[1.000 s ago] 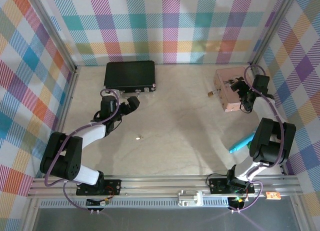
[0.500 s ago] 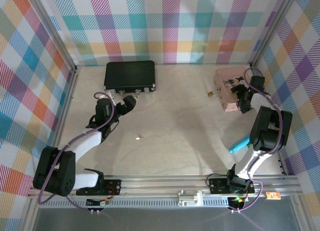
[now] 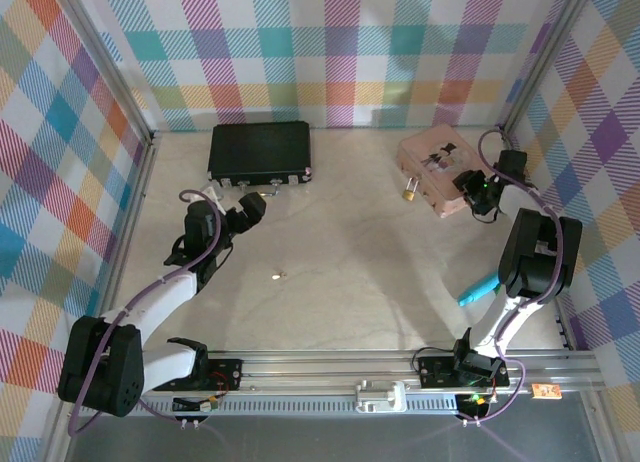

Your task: Unlock a padlock with a key

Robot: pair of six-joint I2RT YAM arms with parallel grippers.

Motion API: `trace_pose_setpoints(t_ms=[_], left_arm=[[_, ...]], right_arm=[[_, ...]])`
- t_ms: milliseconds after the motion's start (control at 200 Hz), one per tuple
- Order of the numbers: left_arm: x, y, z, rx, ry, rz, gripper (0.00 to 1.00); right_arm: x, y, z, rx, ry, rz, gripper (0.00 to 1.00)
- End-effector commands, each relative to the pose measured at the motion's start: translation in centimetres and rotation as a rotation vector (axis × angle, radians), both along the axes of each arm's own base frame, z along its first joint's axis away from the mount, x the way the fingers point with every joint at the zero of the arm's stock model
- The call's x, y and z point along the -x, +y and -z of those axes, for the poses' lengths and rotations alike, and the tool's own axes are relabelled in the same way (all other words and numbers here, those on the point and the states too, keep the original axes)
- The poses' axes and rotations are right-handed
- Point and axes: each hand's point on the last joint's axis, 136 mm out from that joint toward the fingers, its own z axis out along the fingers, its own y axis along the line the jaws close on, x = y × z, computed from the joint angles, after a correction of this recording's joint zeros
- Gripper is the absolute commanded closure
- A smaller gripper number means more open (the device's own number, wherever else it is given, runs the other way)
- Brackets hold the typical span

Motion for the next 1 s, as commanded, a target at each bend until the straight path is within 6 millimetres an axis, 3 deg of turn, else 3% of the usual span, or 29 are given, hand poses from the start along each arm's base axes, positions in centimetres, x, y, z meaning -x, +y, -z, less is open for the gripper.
trace_pose_setpoints(t_ms=[0,225,410,555,730,880,995], left_arm=[[-0.8,-1.6,-1.6,0.042,-0.043,0.059,0.0],[-1.9,-4.3,-2.2,0.078,-0.046,0.159,0.0],[-2.4,-6.4,-1.7,0.089,-0.023,0.223,0.0],[-2.2,-8.2,-0.5,0.104,0.008,0.271,0.0],[-1.8,-10.2,0.4,0.125,0.039,0.325,0.0],[-1.4,-11.0,0.2,0.138,0.035,0.342,0.0],[-1.2,-10.7,-0.3,0.117,0.026,0.341,0.0]], right_arm=[[5.3,4.9,3.9,-0.01,0.181,-0.224,0.49],[8.1,9.8,4.0,0.128,0.244,-0.458,0.53],[8.1,12.6,3.7,0.165,0.243,-0.575,0.53],[6.3,13.7,3.3,0.218,0.201,-0.673,0.53],[1.9,14.0,2.5,0.276,0.15,-0.712,0.52],[-1.2,15.3,1.3,0.255,0.082,-0.746,0.42],[-2.5,16.2,-0.8,0.303,0.028,-0.761,0.32]])
